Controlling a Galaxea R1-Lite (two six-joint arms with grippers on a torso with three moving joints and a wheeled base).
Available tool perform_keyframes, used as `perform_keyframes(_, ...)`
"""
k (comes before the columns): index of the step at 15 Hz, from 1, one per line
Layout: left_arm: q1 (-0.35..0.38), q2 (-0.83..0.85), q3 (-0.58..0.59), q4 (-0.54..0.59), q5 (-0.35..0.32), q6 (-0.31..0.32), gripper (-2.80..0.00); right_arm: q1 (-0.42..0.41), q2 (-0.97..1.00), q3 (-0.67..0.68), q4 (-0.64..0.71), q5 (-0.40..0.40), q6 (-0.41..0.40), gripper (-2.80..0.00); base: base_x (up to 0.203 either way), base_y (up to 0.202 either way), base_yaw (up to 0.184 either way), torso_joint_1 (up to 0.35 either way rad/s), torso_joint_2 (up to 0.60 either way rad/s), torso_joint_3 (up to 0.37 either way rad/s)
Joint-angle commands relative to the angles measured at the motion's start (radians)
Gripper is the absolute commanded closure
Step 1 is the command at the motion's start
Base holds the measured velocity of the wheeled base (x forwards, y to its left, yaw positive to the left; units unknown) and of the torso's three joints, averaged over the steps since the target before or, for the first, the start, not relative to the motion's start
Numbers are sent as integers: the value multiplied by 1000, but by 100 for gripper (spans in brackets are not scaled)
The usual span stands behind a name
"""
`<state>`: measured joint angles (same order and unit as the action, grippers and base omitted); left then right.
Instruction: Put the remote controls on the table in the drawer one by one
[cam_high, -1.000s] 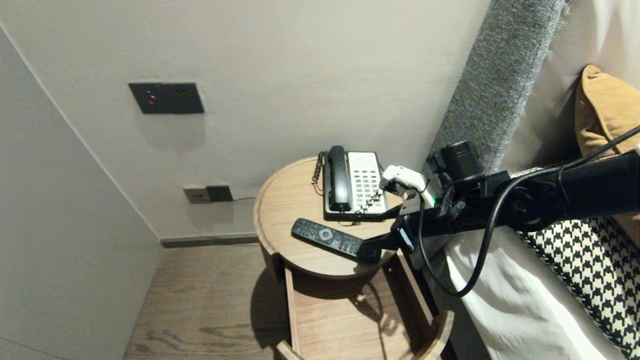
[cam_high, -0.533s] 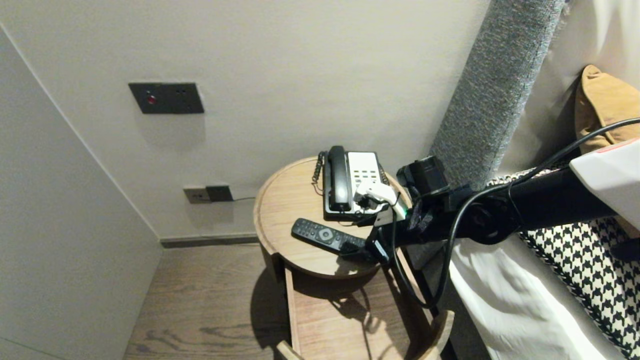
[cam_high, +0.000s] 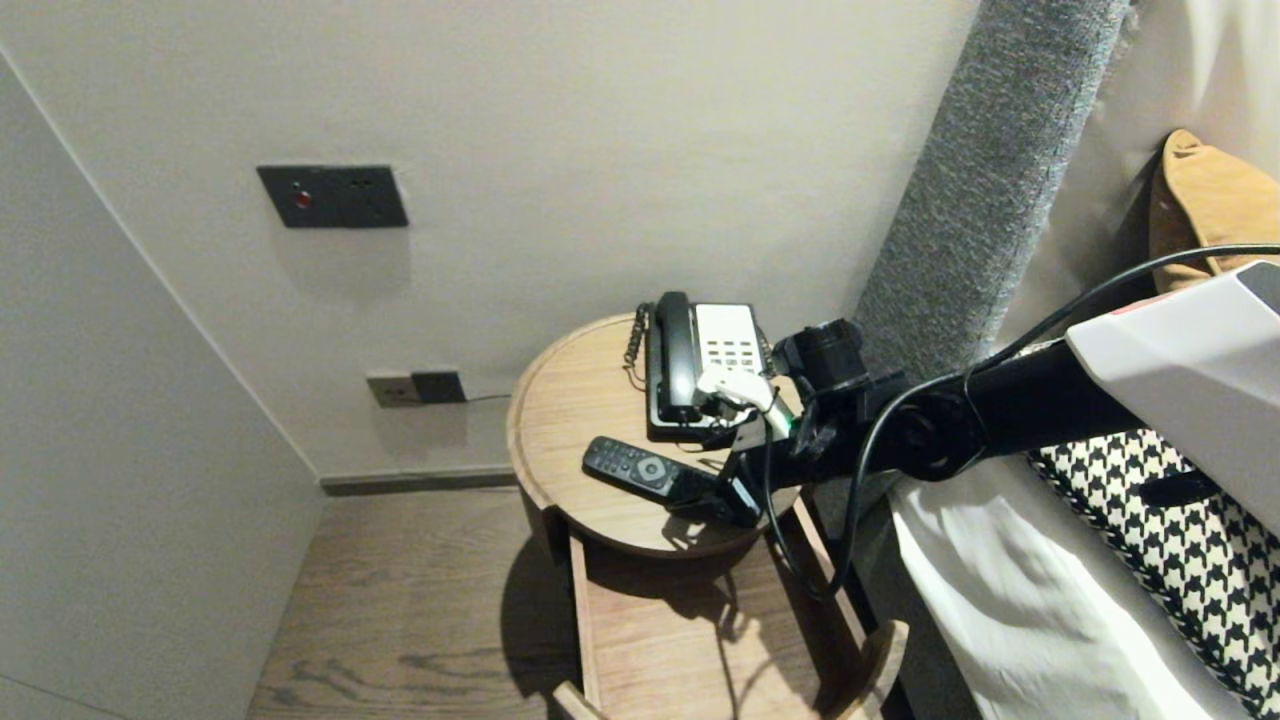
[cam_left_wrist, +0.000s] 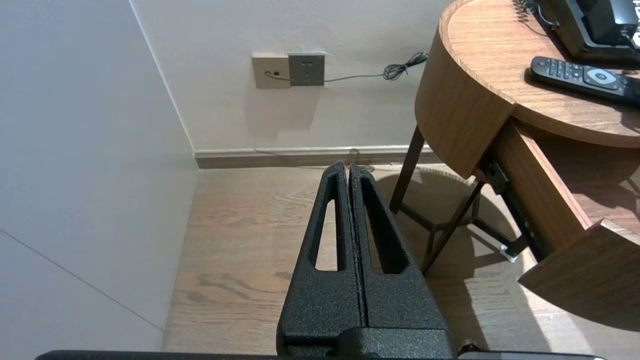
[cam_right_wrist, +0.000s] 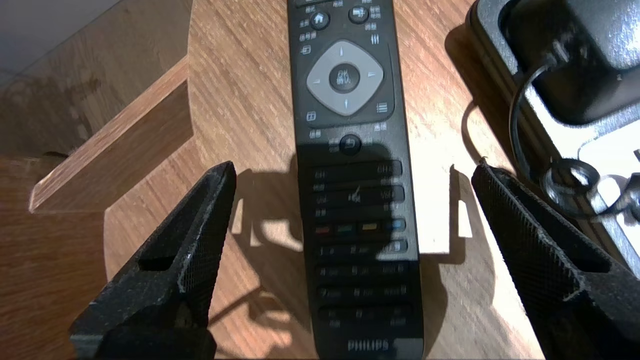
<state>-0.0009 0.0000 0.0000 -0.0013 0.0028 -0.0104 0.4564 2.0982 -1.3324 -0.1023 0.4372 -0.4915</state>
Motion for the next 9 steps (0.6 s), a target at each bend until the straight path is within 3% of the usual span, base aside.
perform_keyframes(1, 1, 0, 0, 0, 0, 0, 0, 1, 21, -13, 0, 2, -2, -280, 0, 0, 0, 0, 0, 0)
perform_keyframes(9, 1, 0, 0, 0, 0, 0, 0, 3, 74, -70, 0, 3, 2, -280, 0, 0, 0, 0, 0, 0)
